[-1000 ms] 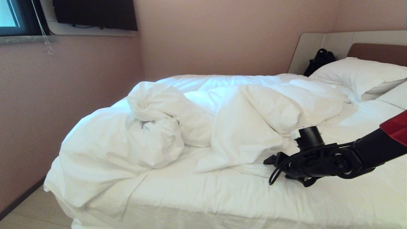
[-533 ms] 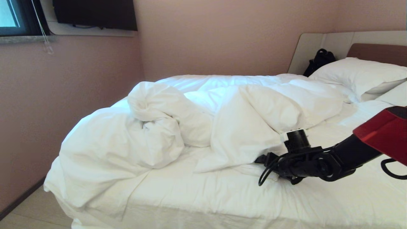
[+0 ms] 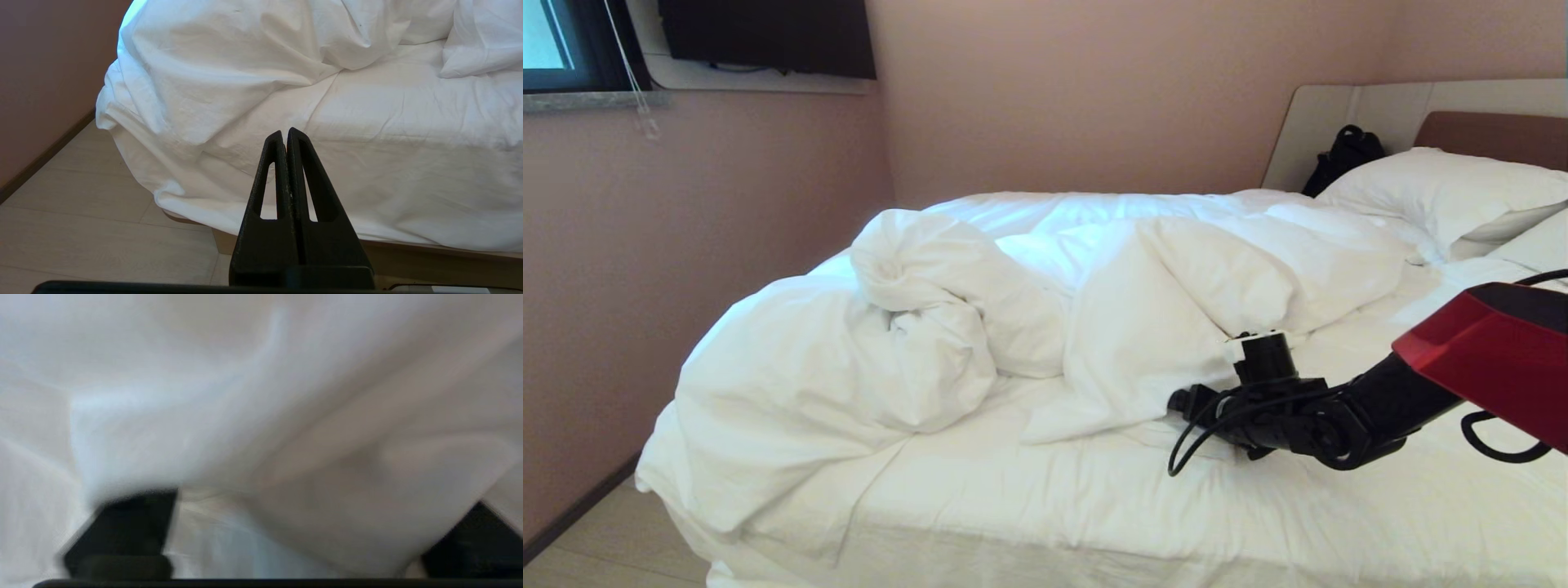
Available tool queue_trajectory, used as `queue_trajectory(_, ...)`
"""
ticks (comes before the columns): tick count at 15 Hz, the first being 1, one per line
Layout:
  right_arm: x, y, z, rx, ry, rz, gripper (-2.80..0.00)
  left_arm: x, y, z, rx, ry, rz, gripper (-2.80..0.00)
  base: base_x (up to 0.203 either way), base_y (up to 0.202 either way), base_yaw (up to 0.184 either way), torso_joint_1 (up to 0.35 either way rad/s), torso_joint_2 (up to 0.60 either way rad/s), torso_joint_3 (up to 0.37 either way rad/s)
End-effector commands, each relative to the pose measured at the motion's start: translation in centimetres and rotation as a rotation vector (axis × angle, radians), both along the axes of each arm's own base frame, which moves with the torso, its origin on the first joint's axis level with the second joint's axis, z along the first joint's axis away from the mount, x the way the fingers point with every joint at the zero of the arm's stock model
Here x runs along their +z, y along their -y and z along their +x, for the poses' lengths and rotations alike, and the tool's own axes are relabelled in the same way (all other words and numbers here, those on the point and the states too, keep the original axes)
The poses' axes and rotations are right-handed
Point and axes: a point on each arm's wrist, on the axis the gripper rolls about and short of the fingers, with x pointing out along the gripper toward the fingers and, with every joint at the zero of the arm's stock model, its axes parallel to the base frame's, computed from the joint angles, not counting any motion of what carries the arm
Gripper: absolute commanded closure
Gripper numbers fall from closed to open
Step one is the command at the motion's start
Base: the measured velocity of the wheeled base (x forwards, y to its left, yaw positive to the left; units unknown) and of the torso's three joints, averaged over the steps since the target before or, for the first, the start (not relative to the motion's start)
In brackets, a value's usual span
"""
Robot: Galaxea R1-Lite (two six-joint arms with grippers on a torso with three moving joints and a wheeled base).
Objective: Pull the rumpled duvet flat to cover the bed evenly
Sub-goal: Hold the folded corner of the quilt, then flatten the corners of the folded blanket
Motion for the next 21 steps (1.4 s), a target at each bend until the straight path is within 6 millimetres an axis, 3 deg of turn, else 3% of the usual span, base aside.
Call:
queue_trajectory(1, -0.1, -0.1, 0.2, -0.023, 0.021, -0.010, 0.00, 0.0, 0.0, 0.0, 0.001, -0.002, 0.000, 0.00, 0.000, 0.000, 0.000, 0.000, 0.00, 0.000)
queue_trajectory(7, 2.3, 0.4, -1.2, -0.023, 0.059, 0.002, 0.00, 0.0, 0.0, 0.0, 0.000, 0.000, 0.000, 0.00, 0.000, 0.000, 0.000, 0.000, 0.00, 0.000)
queue_trajectory(12, 8.4, 1.8, -4.3, -0.033, 0.167, 0.040, 0.00, 0.0, 0.0, 0.0, 0.001, -0.002, 0.000, 0.00, 0.000, 0.000, 0.000, 0.000, 0.00, 0.000)
queue_trajectory(16, 14.1, 5.9, -8.1, -0.123, 0.265, 0.061, 0.00, 0.0, 0.0, 0.0, 0.001, -0.002, 0.000, 0.00, 0.000, 0.000, 0.000, 0.000, 0.00, 0.000)
queue_trajectory(21, 20.8, 13.2, -14.2, -0.327, 0.339, 0.025, 0.00, 0.0, 0.0, 0.0, 0.001, -0.002, 0.000, 0.00, 0.000, 0.000, 0.000, 0.000, 0.00, 0.000)
